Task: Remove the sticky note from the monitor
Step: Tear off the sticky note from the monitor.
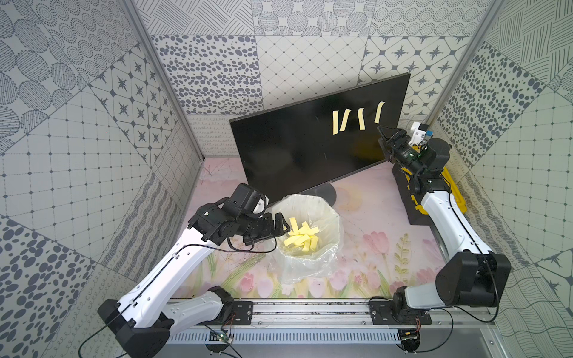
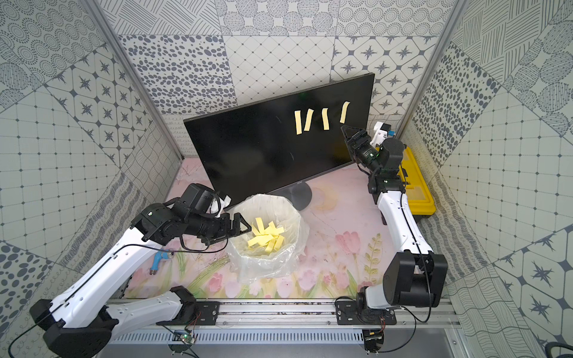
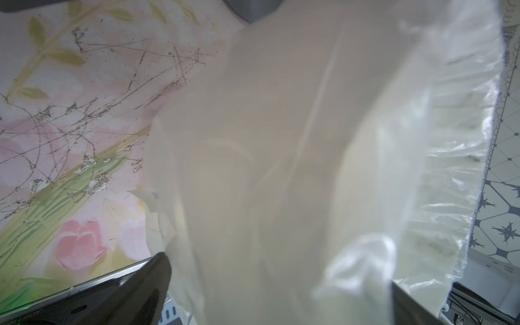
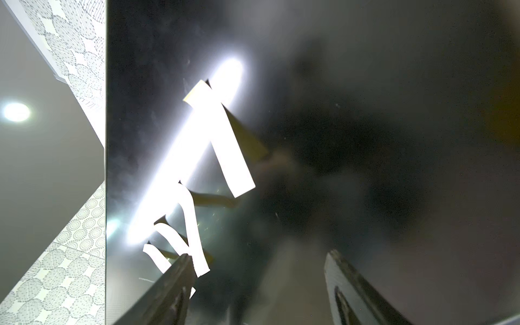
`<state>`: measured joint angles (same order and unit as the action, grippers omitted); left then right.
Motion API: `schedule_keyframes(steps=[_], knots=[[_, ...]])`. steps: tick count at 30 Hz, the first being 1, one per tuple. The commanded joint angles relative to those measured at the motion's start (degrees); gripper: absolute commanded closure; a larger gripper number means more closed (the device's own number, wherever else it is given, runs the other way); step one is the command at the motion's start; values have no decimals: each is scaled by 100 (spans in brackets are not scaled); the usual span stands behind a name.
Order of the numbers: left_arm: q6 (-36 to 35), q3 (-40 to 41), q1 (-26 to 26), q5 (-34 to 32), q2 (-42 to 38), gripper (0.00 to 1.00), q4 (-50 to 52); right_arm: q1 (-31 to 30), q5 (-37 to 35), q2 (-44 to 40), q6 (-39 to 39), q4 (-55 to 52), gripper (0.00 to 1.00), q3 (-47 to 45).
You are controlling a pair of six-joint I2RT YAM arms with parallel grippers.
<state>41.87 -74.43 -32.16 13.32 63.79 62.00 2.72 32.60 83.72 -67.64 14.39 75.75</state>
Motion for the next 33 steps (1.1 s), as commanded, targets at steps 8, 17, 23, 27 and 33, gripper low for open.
schedule_keyframes(steps=[8,17,23,27,33], knots=[[-65,-56,-62,-5,-13,1,-91,35,93,590,-197,446,24,1043],[-73,-52,-65,-5,6,1,-94,32,191,953,-271,453,28,1416],[-74,-52,-62,-14,17,1,-98,27,294,1073,-333,509,41,1558],[-65,-43,-62,-14,21,1,-100,27,336,1094,-355,540,54,1562],[-65,-36,-66,-14,29,1,-118,27,352,1038,-382,599,74,1434]])
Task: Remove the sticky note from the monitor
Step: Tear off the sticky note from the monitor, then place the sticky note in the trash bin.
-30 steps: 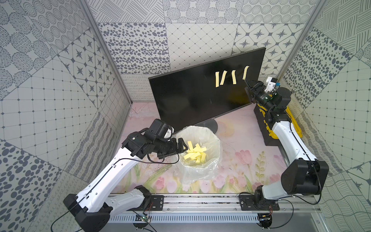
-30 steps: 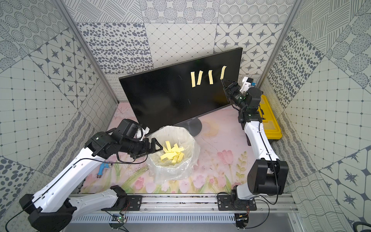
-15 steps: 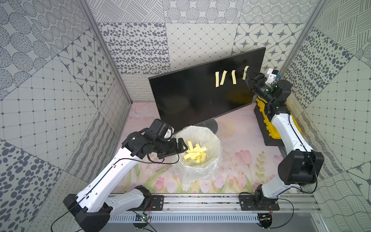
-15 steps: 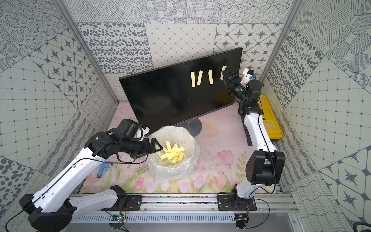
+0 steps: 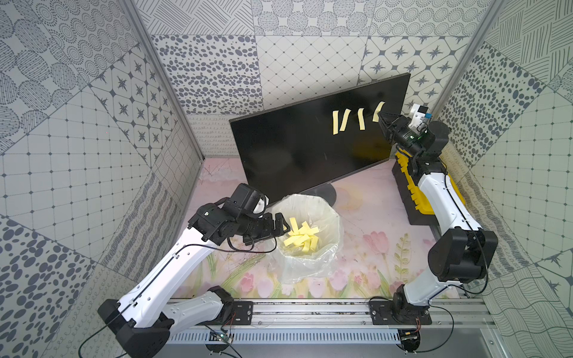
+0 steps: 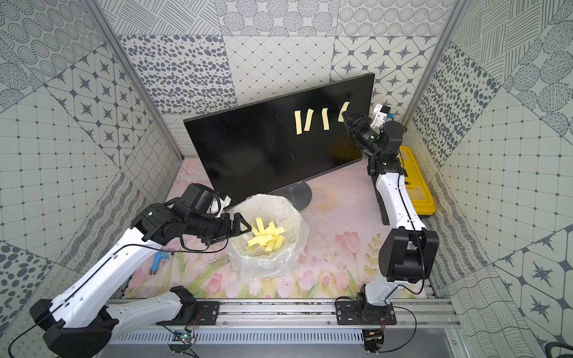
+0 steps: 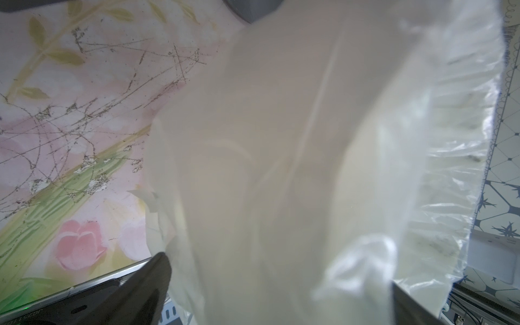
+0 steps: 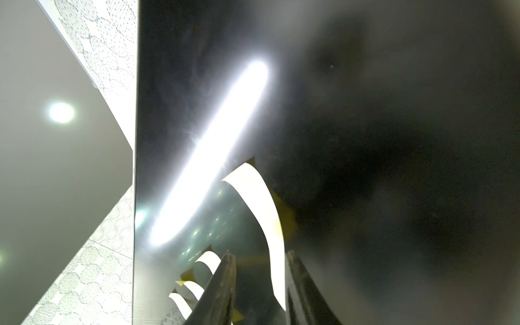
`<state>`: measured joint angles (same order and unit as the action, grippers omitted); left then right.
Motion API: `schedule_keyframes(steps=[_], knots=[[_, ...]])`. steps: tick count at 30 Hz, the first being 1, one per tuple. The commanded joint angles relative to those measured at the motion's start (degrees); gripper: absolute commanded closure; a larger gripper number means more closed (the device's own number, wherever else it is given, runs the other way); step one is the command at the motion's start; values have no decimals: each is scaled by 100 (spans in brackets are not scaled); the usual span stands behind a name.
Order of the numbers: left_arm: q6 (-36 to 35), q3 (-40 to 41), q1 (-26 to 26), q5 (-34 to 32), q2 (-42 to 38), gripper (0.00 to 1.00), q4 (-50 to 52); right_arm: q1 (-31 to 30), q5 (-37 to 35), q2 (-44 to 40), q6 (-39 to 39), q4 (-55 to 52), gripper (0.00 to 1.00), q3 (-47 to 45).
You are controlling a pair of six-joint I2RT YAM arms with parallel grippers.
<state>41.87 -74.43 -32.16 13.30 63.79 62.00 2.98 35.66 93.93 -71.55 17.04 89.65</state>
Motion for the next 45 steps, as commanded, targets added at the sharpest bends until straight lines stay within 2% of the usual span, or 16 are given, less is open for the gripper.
schedule_keyframes(steps=[1,10,17,24,30,36,45], knots=[[-66,-31,-63,-7,34,1,-124,0,46,3,8,344,77,18],[-81,-27,-57,-18,29,1,-126,9,59,-47,9,357,100,-76],[-73,-19,-64,-18,8,1,-135,1,104,-307,-35,448,100,-364],[-82,-5,-64,6,9,1,-144,0,167,-1056,175,323,100,-1030],[-80,25,-66,28,1,1,-160,-166,507,-1837,442,-45,100,-1517],[-85,27,-62,54,18,1,-197,-1212,630,-2449,1672,-1623,100,-1493],[-86,47,-62,24,-31,1,-184,-3263,444,-2731,2697,-3257,100,-1887]])
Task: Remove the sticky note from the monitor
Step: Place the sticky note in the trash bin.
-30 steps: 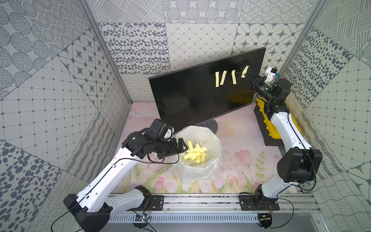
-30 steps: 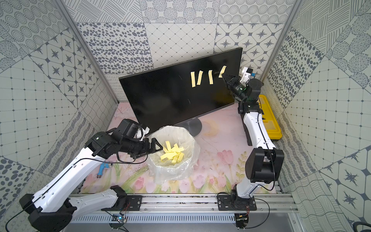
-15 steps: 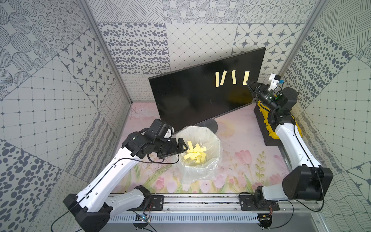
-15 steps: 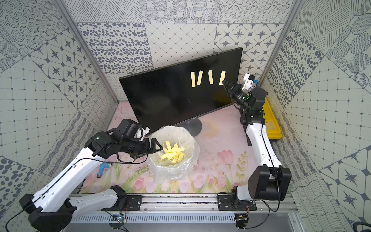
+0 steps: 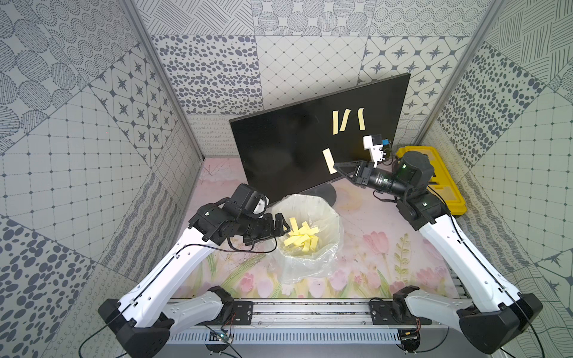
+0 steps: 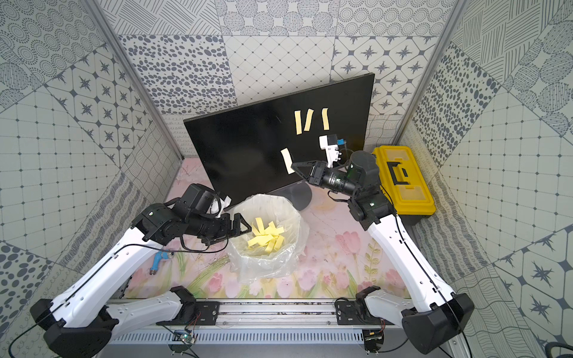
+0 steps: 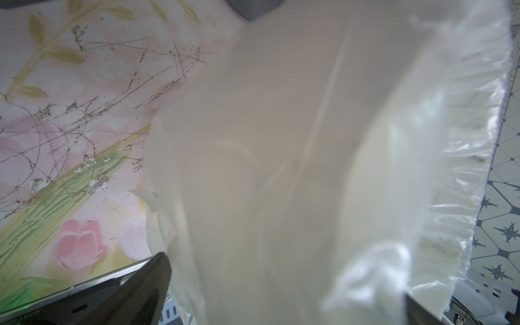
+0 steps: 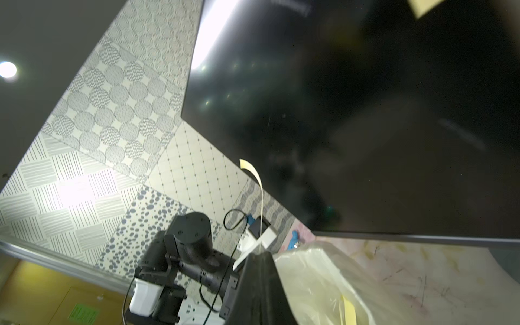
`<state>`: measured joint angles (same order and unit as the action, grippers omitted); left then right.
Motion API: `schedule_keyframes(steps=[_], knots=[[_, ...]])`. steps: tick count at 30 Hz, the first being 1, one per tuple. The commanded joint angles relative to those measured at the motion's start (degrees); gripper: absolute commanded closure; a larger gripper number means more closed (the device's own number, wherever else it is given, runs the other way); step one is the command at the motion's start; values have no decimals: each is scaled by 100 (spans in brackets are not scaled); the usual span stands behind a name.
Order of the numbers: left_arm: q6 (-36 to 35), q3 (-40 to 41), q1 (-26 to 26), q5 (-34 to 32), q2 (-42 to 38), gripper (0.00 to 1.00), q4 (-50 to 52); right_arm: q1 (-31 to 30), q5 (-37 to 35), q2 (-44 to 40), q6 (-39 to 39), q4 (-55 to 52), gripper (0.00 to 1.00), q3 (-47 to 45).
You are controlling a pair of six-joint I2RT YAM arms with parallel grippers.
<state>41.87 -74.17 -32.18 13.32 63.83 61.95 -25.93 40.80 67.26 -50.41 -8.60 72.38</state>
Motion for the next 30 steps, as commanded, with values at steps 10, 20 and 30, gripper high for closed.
schedule_keyframes(steps=[10,20,30], knots=[[-62,0,-60,13,-53,1,-181,-1346,-493,35,916,-1330,90,-492],[-65,-26,-60,6,-51,1,-156,-1453,-759,-60,1141,-1668,40,-270],[-109,-84,-60,0,-16,1,-131,-400,-660,112,1186,-1457,25,646]])
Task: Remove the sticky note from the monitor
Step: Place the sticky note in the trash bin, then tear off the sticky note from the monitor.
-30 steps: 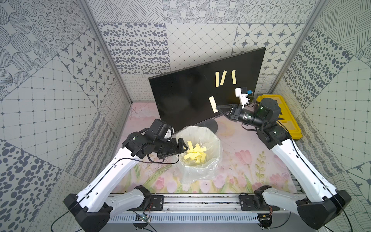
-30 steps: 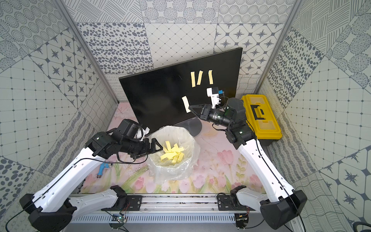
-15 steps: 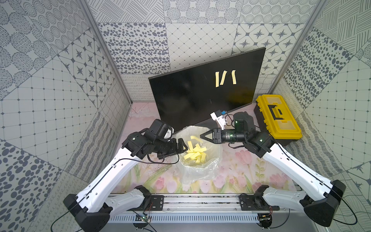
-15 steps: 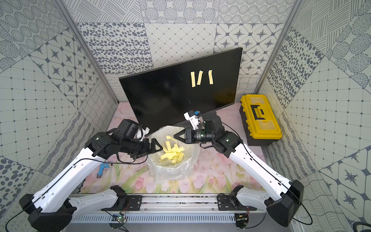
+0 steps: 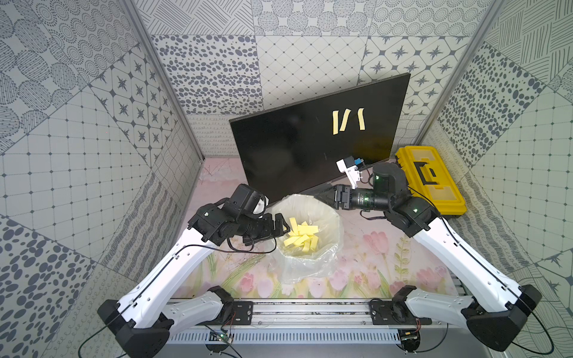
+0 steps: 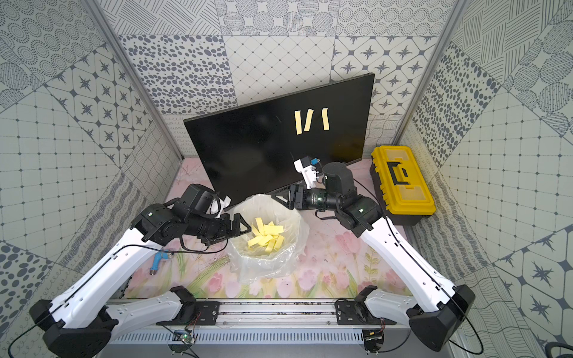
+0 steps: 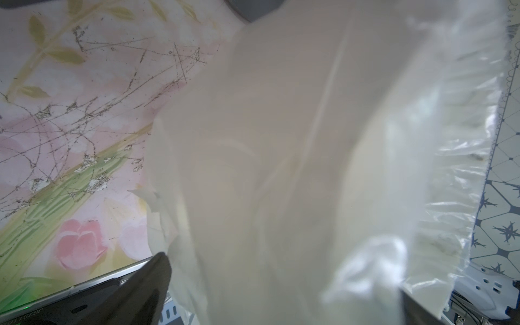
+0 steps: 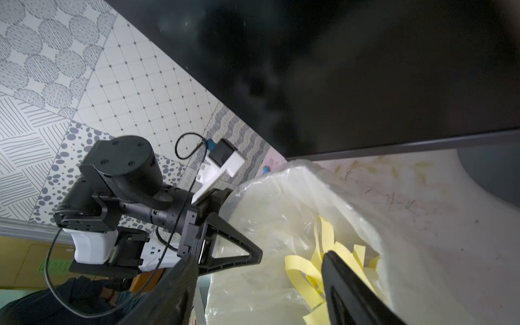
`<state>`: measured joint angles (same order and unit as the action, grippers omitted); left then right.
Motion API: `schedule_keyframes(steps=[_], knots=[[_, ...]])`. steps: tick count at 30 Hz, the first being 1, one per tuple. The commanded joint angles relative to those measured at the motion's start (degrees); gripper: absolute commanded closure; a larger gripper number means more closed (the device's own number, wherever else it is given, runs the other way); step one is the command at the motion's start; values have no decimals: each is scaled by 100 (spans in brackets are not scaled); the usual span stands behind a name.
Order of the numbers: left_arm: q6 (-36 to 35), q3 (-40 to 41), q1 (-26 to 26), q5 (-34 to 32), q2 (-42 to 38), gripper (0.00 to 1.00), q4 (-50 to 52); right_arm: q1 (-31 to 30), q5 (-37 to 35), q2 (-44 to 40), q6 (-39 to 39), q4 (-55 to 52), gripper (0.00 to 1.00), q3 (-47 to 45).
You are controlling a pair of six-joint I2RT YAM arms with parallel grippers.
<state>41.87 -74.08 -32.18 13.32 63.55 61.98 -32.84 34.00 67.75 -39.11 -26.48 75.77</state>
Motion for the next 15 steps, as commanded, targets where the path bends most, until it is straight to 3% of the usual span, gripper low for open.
schedule_keyframes(steps=[1,9,15], knots=[[-109,-92,-62,-4,17,1,-129,468,46,71,23,415,25,355],[-100,-119,-60,15,24,1,-150,2004,192,216,-1118,1924,23,177],[-104,-104,-60,18,34,1,-140,2597,162,622,-2084,3294,23,-31]])
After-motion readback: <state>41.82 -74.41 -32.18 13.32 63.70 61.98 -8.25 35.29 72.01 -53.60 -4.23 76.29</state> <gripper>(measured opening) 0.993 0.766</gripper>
